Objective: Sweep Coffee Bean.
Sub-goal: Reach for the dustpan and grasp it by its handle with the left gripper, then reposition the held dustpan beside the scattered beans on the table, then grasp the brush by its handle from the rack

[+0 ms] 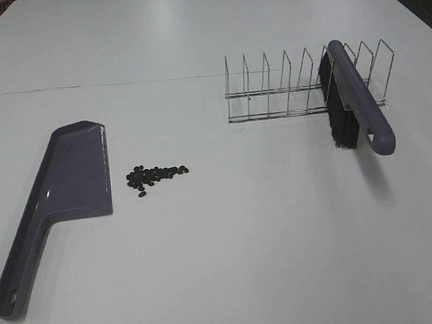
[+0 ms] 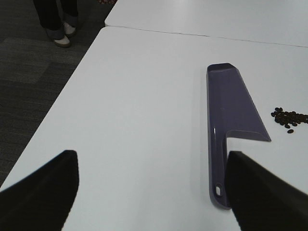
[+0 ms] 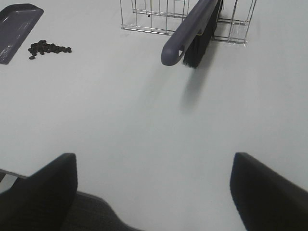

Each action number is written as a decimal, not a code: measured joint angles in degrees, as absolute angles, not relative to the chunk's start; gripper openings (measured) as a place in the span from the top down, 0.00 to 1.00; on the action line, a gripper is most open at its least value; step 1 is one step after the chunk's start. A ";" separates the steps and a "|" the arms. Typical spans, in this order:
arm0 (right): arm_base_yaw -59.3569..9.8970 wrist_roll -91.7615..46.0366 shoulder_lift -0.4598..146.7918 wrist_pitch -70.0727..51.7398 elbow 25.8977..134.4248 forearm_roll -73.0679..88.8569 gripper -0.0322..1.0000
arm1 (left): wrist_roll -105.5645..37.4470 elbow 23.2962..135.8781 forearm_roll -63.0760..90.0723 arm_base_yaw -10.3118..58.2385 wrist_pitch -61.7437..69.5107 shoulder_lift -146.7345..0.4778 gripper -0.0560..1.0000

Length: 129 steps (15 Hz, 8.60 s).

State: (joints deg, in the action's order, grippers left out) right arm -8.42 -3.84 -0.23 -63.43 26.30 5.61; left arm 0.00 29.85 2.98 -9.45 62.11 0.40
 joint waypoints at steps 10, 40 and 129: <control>-8.42 -1.03 -0.23 -63.43 26.30 3.84 0.24 | 0.00 29.85 3.04 -9.45 62.11 0.40 0.23; -8.42 -1.03 -0.23 -63.43 25.95 3.78 0.24 | 0.00 29.85 3.09 -9.45 62.11 0.40 0.23; -8.42 0.92 103.42 -69.90 97.40 2.69 0.24 | 12.09 57.24 -11.46 8.82 42.97 -106.28 0.63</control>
